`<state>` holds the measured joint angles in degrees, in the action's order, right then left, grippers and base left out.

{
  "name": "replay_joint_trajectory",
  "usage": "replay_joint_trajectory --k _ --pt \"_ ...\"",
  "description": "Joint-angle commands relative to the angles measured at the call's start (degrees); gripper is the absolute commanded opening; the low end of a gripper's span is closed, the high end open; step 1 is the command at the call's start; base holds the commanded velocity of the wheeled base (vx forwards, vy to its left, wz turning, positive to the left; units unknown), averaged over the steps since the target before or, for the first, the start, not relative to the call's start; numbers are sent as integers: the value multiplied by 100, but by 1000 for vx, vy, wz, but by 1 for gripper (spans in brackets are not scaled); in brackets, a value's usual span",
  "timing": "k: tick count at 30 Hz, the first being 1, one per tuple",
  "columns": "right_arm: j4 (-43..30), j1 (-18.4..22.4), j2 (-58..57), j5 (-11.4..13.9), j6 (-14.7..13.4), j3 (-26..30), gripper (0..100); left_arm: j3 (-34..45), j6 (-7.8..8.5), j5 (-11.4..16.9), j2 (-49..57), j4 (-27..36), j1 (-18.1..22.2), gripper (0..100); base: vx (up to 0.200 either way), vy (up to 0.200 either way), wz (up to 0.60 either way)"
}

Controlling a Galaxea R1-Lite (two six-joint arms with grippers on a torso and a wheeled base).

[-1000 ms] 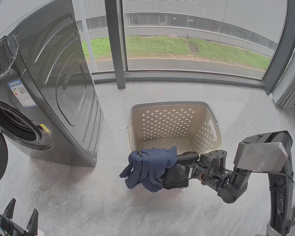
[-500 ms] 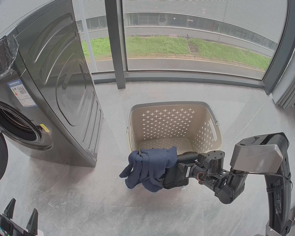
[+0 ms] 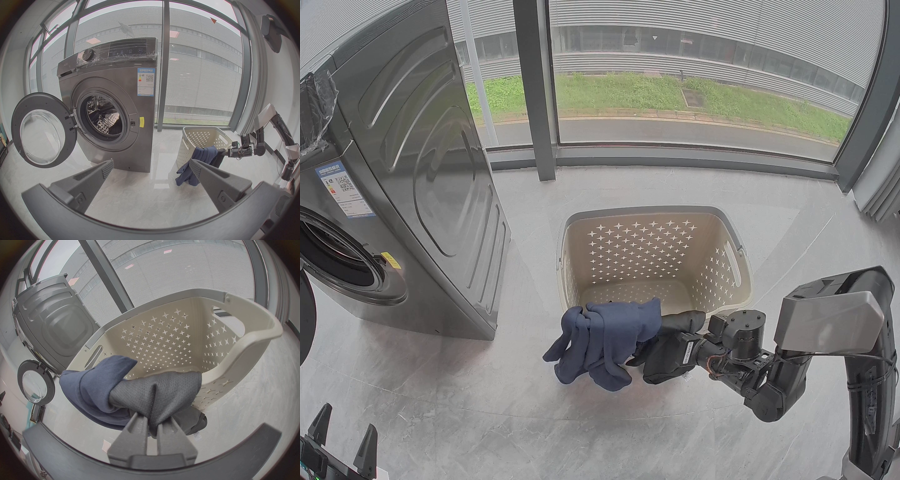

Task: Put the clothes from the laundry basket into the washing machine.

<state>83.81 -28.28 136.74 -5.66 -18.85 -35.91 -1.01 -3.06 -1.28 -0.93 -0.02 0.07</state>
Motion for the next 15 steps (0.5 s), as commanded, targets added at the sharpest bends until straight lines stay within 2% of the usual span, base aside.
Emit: replay_joint_trajectory --k 1,8,11,15 --pt "92 16 -693 3 4 506 0 92 -2 5 75 2 1 100 0 0 0" --pt "92 -2 -1914 12 13 1086 0 92 -2 -4 75 -6 1 100 0 0 0" --pt "100 -55 -2486 30 153 1341 0 92 -2 -4 75 2 1 100 0 0 0" --pt "-23 -230 -3329 56 496 1403 0 92 -2 -4 75 2 1 100 0 0 0"
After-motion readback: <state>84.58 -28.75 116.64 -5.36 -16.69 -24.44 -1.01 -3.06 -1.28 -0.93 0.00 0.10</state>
